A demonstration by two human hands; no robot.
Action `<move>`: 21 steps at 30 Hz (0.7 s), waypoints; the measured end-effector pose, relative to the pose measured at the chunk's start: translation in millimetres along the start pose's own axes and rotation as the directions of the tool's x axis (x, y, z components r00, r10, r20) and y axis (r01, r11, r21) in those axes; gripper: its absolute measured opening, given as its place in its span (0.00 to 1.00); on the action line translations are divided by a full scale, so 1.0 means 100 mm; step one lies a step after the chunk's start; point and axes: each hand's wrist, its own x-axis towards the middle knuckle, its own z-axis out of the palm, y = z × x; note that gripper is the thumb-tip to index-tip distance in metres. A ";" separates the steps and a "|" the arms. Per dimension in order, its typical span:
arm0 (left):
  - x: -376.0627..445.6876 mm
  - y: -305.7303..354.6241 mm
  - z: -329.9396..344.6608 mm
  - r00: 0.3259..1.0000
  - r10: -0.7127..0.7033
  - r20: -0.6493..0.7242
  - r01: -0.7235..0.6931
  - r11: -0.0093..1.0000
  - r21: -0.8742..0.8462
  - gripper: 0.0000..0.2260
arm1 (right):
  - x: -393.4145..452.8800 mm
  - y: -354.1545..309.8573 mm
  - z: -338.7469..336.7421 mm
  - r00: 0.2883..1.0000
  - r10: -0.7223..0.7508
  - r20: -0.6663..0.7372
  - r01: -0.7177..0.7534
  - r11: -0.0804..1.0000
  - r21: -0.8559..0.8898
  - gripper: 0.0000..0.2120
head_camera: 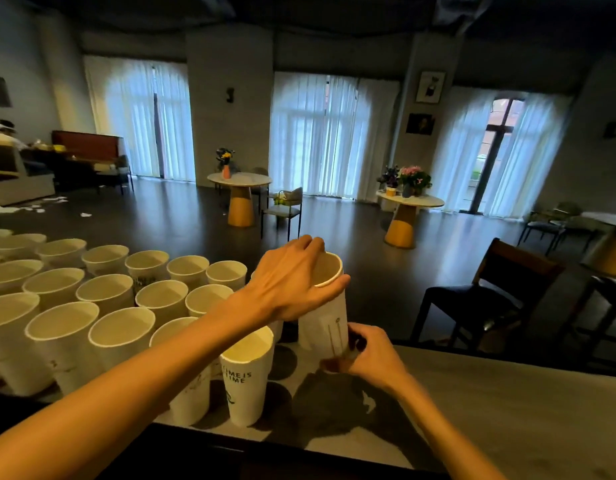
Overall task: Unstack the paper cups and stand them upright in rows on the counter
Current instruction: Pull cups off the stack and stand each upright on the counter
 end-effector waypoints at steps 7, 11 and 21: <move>0.11 -0.43 -0.47 0.948 -0.243 -0.207 0.207 0.962 -0.178 0.32 | 0.10 0.30 0.53 0.964 0.263 0.044 -0.262 0.903 0.341 0.34; 0.14 -0.67 -0.68 0.900 -0.352 -0.258 0.265 0.910 -0.319 0.31 | 0.20 0.44 0.66 0.945 0.311 0.100 -0.325 0.862 0.389 0.40; 0.07 -0.75 -0.65 0.903 -0.344 -0.257 0.231 0.894 -0.384 0.30 | 0.25 0.47 0.74 0.959 0.283 0.022 -0.283 0.945 0.163 0.51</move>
